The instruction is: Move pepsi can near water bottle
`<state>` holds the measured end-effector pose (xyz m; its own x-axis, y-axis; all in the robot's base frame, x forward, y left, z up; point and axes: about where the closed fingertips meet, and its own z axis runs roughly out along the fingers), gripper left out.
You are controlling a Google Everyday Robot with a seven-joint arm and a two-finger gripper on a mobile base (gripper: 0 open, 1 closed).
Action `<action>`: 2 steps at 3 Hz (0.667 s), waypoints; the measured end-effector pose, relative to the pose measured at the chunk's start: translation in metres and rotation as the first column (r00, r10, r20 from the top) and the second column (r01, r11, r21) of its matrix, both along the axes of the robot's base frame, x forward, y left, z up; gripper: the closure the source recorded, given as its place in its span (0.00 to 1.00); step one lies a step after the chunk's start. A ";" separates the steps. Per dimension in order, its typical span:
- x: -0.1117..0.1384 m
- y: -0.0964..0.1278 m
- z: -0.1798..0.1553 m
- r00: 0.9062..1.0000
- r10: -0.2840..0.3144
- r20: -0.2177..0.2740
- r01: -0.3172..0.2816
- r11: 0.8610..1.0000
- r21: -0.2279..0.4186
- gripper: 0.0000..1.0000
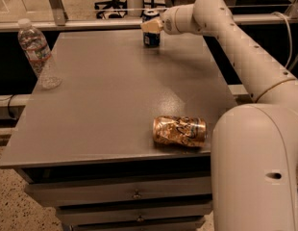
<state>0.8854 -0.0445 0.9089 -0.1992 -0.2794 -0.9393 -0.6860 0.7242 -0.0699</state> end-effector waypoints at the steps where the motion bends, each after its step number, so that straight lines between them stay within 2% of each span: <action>1: -0.023 -0.017 0.024 0.999 0.004 0.050 -0.003 1.000 -0.017 0.96; 2: -0.051 -0.014 0.053 0.996 0.043 0.081 -0.040 0.999 -0.034 1.00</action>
Offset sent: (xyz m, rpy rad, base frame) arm -0.0858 -0.0189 0.0873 -0.0509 -0.1193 0.0777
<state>0.8348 -0.0588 0.9621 -0.1100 -0.3164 -0.9422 -0.7067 0.6915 -0.1497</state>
